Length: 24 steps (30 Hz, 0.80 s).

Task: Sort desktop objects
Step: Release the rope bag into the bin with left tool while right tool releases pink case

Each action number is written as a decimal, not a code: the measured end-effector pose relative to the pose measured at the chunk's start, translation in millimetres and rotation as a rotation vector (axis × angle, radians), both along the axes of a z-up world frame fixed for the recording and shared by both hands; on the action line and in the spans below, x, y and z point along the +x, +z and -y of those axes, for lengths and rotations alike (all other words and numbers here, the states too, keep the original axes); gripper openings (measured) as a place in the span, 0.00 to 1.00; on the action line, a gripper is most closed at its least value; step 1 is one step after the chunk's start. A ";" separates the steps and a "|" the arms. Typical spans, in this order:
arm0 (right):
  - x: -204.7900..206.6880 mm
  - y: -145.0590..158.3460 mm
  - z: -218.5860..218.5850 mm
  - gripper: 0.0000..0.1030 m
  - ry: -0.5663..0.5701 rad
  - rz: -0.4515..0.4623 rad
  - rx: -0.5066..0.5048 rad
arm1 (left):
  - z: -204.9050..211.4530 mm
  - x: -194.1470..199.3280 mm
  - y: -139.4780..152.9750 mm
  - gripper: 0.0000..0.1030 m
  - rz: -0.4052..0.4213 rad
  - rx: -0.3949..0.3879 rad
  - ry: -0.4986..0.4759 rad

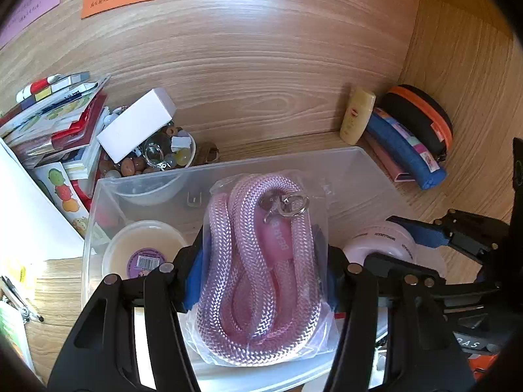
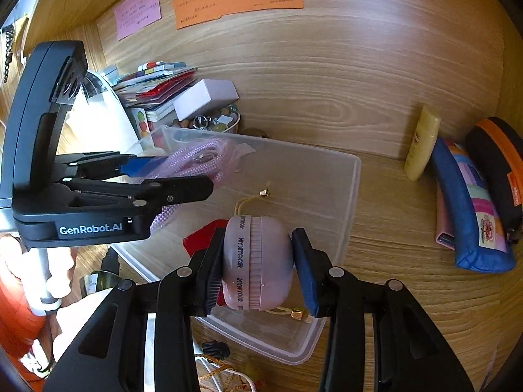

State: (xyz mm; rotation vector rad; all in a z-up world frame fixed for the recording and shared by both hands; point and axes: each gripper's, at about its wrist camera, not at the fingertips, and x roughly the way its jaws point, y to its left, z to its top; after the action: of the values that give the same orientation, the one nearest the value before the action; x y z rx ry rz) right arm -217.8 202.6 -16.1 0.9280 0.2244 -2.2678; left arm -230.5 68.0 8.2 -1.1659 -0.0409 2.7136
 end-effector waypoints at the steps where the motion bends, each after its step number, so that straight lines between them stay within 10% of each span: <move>1: 0.0 -0.2 1.1 0.36 -0.001 -0.004 0.006 | -2.1 -0.2 -0.7 0.55 -0.001 -0.011 -0.002; 12: 5.5 0.6 5.0 0.36 0.002 -0.039 0.055 | -25.1 2.5 -14.9 0.56 0.050 -0.069 -0.040; 24: 6.6 3.3 8.3 0.38 0.006 -0.030 0.047 | -21.2 19.3 12.4 0.70 -0.073 -0.082 0.016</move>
State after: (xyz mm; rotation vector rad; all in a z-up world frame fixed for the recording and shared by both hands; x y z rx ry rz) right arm -211.2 194.3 -12.8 0.9169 0.2950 -2.2807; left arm -211.1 89.1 20.7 -1.0904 0.0720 2.7933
